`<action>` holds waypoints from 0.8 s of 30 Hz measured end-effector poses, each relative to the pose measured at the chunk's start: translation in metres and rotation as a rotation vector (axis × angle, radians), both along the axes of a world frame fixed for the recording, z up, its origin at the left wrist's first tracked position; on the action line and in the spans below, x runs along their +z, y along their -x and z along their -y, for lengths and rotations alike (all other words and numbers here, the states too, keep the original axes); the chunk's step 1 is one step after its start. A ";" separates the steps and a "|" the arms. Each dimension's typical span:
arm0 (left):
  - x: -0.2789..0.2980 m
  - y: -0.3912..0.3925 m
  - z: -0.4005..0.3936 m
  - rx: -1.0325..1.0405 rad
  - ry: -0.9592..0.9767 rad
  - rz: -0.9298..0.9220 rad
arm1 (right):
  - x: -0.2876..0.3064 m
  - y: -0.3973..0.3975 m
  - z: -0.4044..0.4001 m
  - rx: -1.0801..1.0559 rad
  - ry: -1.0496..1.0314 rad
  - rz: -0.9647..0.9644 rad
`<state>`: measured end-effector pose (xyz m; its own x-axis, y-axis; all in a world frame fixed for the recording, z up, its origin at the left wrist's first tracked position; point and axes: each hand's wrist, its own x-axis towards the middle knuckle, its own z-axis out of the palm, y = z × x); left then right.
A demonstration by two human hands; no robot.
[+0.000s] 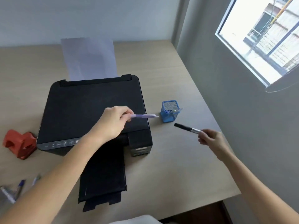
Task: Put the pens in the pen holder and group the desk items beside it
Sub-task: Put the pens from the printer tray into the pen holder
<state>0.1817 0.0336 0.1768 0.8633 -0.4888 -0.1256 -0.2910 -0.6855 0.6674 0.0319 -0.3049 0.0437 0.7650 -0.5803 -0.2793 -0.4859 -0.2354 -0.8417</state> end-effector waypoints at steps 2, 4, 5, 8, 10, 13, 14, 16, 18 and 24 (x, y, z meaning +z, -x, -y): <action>-0.014 -0.023 0.052 -0.021 -0.044 0.086 | 0.009 -0.025 0.016 -0.066 0.095 0.049; -0.038 -0.047 0.103 -0.044 -0.123 0.142 | 0.021 -0.054 0.022 -0.070 0.192 0.088; -0.049 -0.057 0.124 -0.040 -0.150 0.147 | 0.024 -0.069 0.021 -0.058 0.239 0.099; -0.069 -0.071 0.173 -0.015 -0.238 0.123 | 0.028 -0.106 0.018 0.005 0.352 0.085; -0.078 -0.072 0.193 -0.013 -0.273 0.092 | 0.022 -0.124 0.015 0.097 0.415 0.043; -0.089 -0.069 0.206 -0.036 -0.302 0.021 | 0.015 -0.139 0.008 0.248 0.491 0.012; -0.091 -0.069 0.207 -0.041 -0.287 -0.008 | 0.015 -0.141 0.005 0.279 0.502 0.000; -0.091 -0.067 0.205 -0.041 -0.236 -0.038 | 0.021 -0.142 -0.001 0.283 0.509 -0.006; -0.081 -0.065 0.194 -0.042 -0.180 -0.044 | 0.029 -0.143 -0.008 0.258 0.514 0.041; -0.017 -0.021 0.091 -0.006 0.173 0.092 | 0.070 -0.159 -0.066 0.350 0.472 0.224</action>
